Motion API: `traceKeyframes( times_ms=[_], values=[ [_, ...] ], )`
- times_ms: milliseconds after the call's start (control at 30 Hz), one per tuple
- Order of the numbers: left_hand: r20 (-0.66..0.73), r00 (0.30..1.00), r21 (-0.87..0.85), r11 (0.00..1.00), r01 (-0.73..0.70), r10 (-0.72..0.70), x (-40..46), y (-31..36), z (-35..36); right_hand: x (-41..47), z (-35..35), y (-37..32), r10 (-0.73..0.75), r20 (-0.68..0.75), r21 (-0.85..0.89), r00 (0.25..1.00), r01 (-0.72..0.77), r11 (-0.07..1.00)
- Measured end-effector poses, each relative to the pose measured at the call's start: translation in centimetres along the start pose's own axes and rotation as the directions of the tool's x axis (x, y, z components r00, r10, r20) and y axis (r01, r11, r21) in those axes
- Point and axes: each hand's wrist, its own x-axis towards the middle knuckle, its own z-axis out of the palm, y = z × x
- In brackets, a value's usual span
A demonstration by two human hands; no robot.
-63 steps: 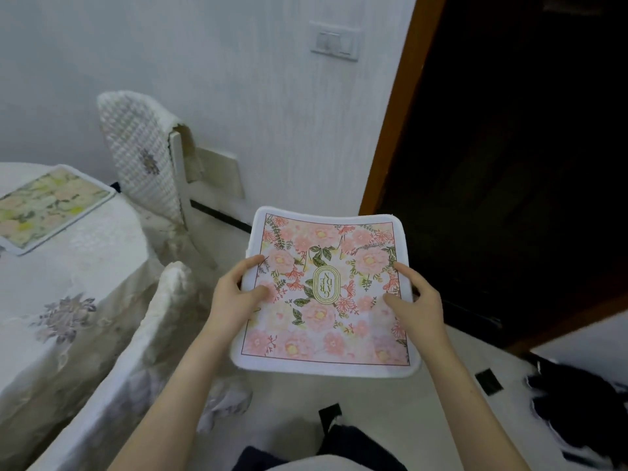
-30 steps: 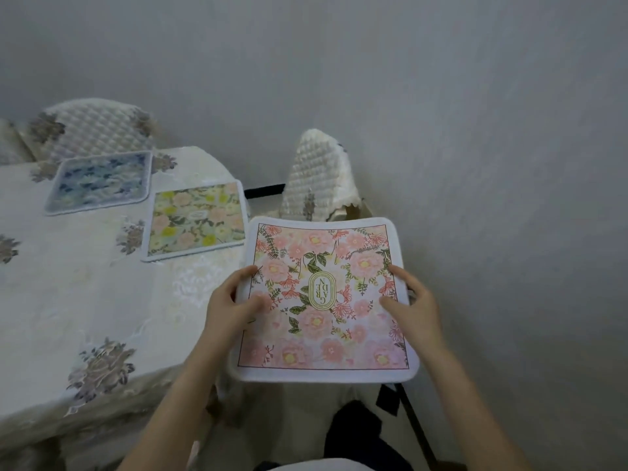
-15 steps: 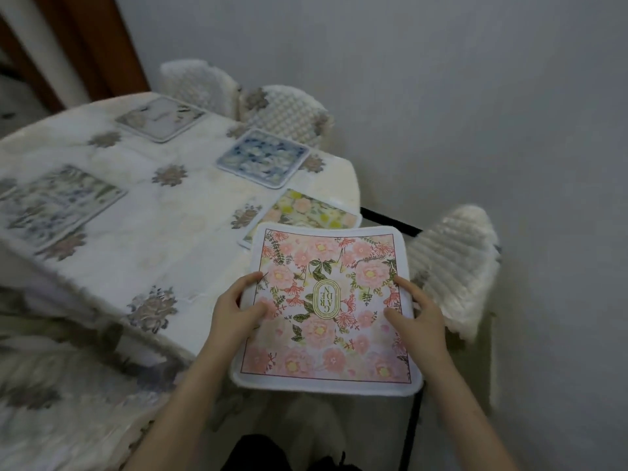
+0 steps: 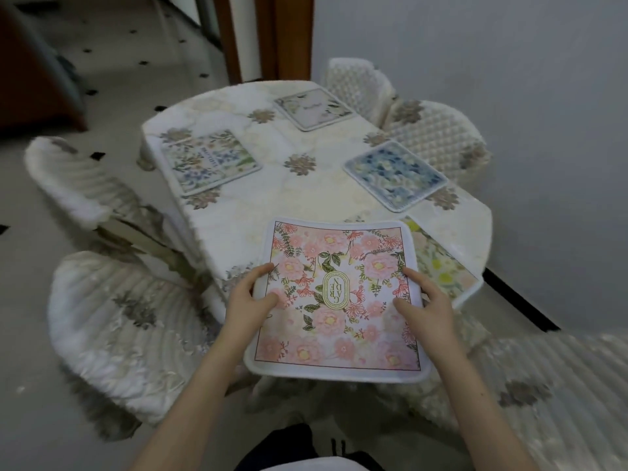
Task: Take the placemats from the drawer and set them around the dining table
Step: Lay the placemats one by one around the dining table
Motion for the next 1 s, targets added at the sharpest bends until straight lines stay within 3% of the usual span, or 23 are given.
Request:
traceKeyframes(
  times_ms=[300, 533, 800, 1000],
  values=[
    [-0.173, 0.984, -0.068, 0.997, 0.035, -0.047, 4.0, -1.1, -2.9, 7.0, 5.8, -3.2, -0.044, 0.194, -0.068, 0.980, 0.058, 0.996],
    [-0.259, 0.959, -0.008, 0.993, 0.117, -0.115, 7.9, -3.4, -2.3, 14.8, 9.5, -3.4, -0.040, 0.332, -0.160, 0.942, 0.098, 0.982],
    [-0.416, 0.868, -0.031, 0.958, 0.283, -0.270, 13.0, -6.3, -1.8, 23.7, 16.5, -2.1, -0.010, 0.526, -0.217, 0.850, 0.145, 0.965],
    [-0.479, 0.816, -0.057, 0.939, 0.340, -0.324, 15.3, -8.3, -1.4, 27.4, 19.9, 0.0, 0.044, 0.563, -0.249, 0.825, 0.119, 0.961]
  ],
)
